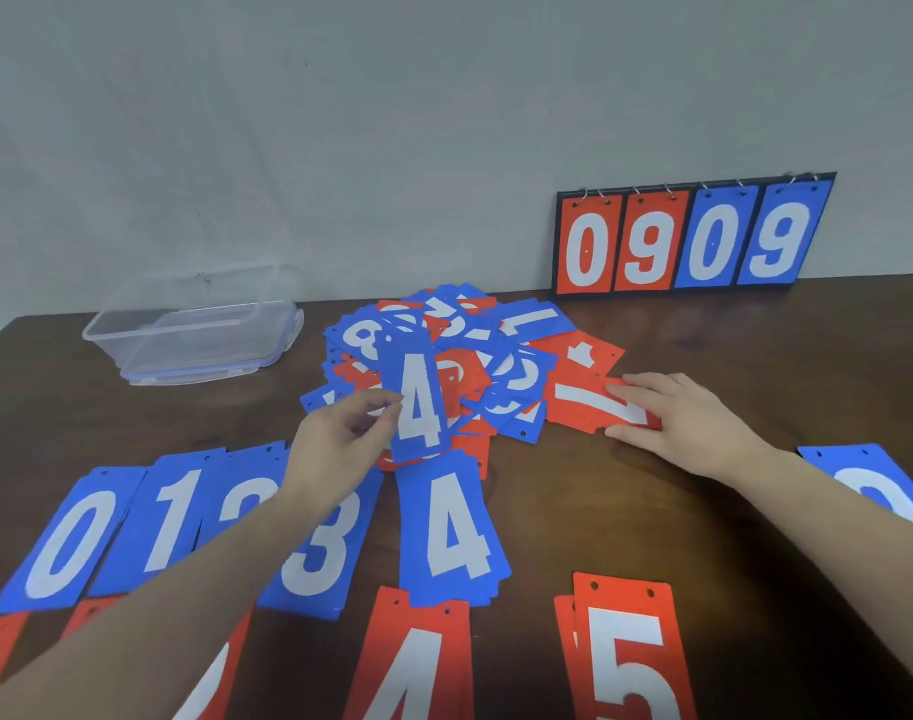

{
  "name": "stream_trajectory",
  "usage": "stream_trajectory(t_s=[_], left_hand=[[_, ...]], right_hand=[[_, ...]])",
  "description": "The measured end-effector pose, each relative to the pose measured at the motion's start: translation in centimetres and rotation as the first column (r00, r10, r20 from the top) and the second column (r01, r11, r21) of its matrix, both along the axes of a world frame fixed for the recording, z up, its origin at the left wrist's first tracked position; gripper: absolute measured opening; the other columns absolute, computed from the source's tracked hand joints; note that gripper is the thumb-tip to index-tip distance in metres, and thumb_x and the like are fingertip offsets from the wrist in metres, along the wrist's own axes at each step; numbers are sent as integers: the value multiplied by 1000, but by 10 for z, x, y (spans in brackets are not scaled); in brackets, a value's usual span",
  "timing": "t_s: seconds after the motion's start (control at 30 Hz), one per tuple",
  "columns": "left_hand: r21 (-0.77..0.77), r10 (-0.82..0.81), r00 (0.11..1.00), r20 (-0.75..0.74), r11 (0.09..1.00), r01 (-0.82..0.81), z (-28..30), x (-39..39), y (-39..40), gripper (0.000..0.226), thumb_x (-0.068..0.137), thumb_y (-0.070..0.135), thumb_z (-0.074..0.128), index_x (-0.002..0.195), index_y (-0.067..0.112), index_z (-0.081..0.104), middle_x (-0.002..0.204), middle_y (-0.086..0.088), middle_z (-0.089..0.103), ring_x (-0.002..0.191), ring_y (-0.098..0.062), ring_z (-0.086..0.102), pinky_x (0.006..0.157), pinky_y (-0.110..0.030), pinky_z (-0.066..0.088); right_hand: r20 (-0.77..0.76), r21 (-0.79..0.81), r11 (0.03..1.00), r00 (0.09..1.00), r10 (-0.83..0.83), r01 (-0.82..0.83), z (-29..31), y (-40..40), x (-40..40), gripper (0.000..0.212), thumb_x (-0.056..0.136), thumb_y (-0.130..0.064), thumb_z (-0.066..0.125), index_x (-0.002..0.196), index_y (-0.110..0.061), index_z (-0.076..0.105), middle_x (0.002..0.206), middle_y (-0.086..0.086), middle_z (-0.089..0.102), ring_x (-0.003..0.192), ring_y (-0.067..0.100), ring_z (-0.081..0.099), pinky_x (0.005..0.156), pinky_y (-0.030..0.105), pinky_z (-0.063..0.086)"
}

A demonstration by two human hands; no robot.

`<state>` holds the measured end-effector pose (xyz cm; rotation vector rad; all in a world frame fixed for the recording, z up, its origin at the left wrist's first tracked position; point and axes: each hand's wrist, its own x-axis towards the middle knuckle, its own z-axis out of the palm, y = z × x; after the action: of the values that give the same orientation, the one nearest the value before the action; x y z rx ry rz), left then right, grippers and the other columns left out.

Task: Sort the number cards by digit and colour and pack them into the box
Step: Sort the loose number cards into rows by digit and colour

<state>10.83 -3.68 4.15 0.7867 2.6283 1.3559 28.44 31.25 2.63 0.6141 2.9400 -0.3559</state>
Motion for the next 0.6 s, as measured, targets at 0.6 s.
stream_trajectory(t_s=[0.6], left_hand=[[244,3,948,318,966,-85,7,38,32,15,99,18,61,107,26,72,103,13,71,80,9,65,54,-11,49]], right_hand=[[-159,-92,995,987,24,-39,-10,-23,39,20,96,-31,56,116,-36,59,154,-4,38,152,19,20,124,49,3]])
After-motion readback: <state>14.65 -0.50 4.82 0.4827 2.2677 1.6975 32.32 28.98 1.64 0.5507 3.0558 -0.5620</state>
